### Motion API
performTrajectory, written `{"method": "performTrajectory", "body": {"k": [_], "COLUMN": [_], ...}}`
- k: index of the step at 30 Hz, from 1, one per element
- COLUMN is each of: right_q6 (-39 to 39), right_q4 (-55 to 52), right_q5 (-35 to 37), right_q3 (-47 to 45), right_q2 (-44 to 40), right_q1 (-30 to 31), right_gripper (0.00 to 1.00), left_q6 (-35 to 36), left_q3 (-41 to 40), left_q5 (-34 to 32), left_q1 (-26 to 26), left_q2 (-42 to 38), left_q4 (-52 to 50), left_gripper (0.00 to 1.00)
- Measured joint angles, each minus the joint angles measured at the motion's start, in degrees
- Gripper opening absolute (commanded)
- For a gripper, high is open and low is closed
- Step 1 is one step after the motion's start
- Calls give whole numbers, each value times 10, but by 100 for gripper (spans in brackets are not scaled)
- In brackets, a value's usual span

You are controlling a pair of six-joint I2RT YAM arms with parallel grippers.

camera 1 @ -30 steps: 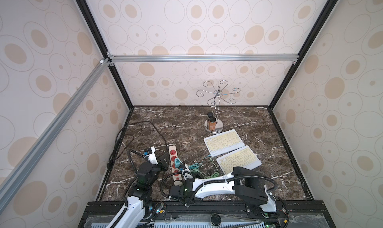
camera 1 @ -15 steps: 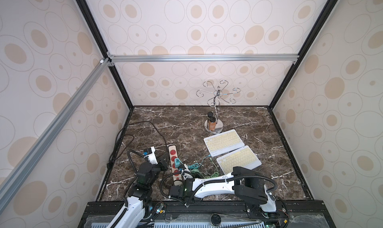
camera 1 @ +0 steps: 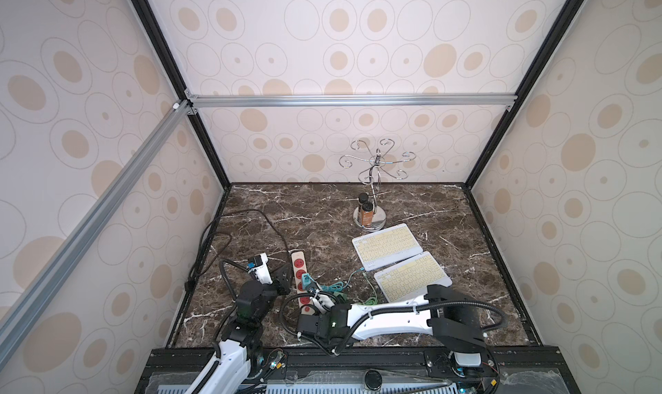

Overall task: Unplug the wireless keyboard
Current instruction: Place the plug at the center of the board.

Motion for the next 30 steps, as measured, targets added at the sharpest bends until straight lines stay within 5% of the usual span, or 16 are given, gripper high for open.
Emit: {"method": "performTrajectory", "body": {"k": [7, 14, 23, 30], "right_q6": [-29, -43, -28, -15], "right_q4": [56, 96, 125, 131], "right_q5": [-62, -66, -48, -59], "right_q3": [-53, -79, -96, -96], "right_q2": [-94, -140, -138, -77], "right_q1": [0, -18, -115, -135], "right_gripper": [65, 46, 43, 39], "left_q6": [0, 0, 0, 0], "left_q3": [0, 0, -1, -1], "left_q5": [0, 0, 0, 0], "left_q1": [0, 0, 0, 0], "left_q2": [-2, -4, -9, -9], "left_q4": [0, 0, -2, -2], "left_gripper": [27, 27, 27, 27]}}
